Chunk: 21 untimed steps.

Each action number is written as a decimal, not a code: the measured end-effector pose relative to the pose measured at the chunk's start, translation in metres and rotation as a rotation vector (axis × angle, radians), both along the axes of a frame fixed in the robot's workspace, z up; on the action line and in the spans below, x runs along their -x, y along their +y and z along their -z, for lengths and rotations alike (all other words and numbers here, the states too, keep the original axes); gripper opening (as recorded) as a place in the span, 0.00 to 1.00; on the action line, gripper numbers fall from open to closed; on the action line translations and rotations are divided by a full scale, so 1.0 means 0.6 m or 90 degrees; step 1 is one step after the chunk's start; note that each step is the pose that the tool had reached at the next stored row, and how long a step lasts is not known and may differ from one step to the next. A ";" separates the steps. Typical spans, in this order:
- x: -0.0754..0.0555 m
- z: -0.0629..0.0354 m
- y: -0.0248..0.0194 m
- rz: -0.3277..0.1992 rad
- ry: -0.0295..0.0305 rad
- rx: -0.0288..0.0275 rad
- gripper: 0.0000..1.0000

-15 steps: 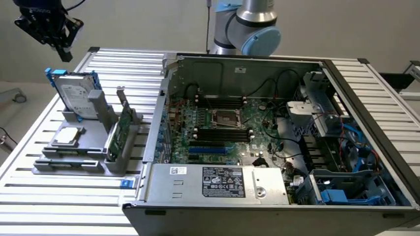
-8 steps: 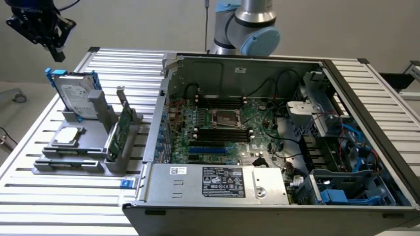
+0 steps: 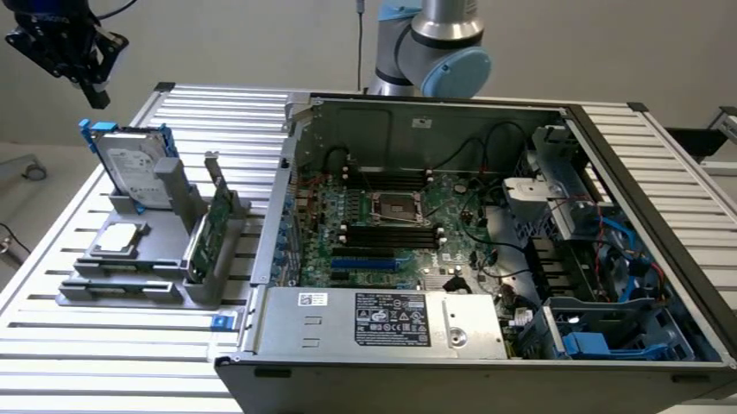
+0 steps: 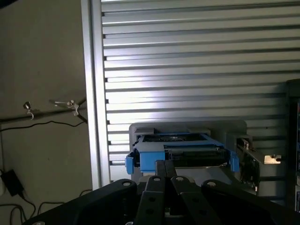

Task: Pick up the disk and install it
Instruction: 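Reach for the disk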

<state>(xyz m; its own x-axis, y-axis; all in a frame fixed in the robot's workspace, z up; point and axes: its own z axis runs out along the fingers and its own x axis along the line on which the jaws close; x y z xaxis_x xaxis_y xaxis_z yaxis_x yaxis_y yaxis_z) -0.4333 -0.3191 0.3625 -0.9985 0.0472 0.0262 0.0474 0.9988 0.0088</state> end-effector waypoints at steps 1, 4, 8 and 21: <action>0.000 0.000 0.0000 0.000 0.0000 0.0000 0.11; 0.000 0.000 0.0000 0.000 0.0000 0.0000 0.11; 0.000 0.000 0.0000 0.000 0.0001 0.0000 0.11; 0.003 0.002 0.0022 -0.103 0.0000 -0.0057 0.11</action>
